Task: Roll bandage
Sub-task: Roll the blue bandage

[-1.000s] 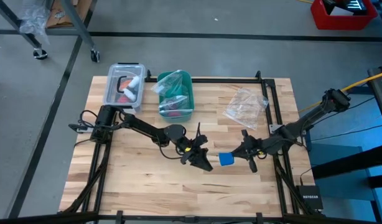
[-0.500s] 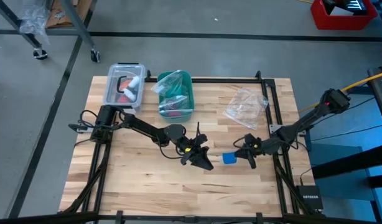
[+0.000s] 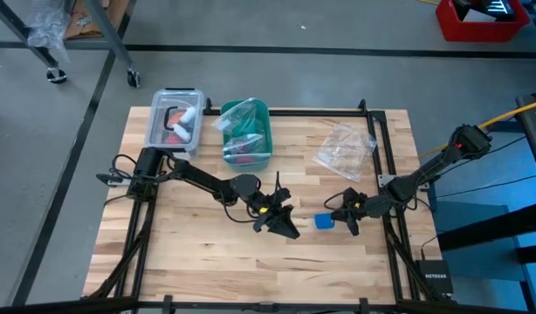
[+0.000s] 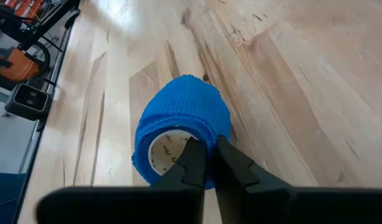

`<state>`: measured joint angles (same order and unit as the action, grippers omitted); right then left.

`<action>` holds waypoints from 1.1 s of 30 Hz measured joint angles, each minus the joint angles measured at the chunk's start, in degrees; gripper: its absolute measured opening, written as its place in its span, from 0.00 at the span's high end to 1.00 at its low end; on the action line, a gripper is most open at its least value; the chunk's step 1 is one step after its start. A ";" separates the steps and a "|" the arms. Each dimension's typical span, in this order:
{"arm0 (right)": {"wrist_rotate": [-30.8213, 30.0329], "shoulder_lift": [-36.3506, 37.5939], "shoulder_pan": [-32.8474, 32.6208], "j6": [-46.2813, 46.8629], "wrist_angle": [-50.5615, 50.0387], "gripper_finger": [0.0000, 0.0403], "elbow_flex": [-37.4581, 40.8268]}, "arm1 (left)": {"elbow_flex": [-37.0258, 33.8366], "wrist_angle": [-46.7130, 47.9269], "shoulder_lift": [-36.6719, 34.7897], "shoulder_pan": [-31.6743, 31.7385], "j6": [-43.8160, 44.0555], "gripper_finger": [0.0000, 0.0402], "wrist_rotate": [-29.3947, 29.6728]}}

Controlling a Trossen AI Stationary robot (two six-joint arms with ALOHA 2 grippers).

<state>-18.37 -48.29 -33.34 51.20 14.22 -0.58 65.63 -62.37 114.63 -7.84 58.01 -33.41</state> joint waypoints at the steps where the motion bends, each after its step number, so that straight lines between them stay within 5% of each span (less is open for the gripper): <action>1: 0.00 0.00 0.00 0.00 -0.23 0.89 0.00 | 0.00 -0.01 0.00 0.00 0.01 0.79 0.00; 17: 0.01 -0.01 0.00 0.97 -1.19 0.39 0.07 | 0.00 0.00 -0.01 0.00 0.51 0.79 0.00; 33: 14.99 0.26 0.00 2.55 -3.91 0.35 0.10 | 0.00 0.02 -0.07 -0.02 0.81 0.79 0.00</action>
<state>-3.38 -48.04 -33.34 53.75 10.32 -0.48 65.63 -62.35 114.56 -7.86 58.83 -33.41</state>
